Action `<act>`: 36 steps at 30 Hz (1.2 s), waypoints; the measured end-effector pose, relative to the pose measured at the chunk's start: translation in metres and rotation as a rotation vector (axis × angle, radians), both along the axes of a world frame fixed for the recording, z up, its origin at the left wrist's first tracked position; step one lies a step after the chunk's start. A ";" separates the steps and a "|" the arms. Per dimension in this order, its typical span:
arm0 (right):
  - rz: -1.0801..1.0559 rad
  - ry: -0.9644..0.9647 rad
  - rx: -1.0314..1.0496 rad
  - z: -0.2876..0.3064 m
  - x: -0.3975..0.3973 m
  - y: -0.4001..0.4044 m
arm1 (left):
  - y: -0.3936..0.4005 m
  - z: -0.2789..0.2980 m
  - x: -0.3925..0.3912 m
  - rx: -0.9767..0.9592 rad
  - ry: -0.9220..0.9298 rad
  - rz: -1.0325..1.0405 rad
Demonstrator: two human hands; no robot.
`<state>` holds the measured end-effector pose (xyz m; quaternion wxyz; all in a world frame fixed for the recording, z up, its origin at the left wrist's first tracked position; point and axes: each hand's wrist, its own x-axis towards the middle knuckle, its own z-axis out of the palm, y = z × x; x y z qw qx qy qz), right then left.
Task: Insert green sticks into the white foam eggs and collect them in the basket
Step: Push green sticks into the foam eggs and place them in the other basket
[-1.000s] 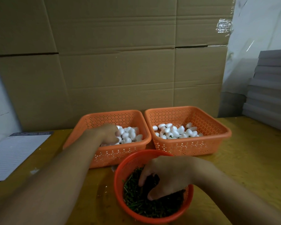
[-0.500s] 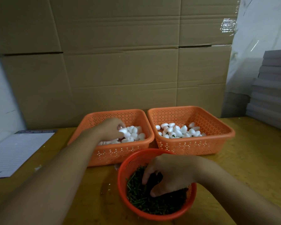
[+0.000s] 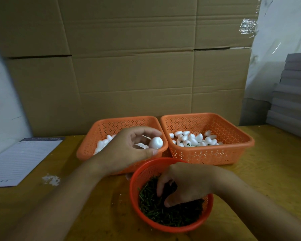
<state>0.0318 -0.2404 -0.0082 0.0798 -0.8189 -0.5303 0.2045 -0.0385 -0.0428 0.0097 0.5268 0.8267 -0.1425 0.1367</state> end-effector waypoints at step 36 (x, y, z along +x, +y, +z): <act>-0.334 0.301 0.866 0.015 0.013 -0.007 | 0.012 -0.019 0.000 -0.275 0.075 0.107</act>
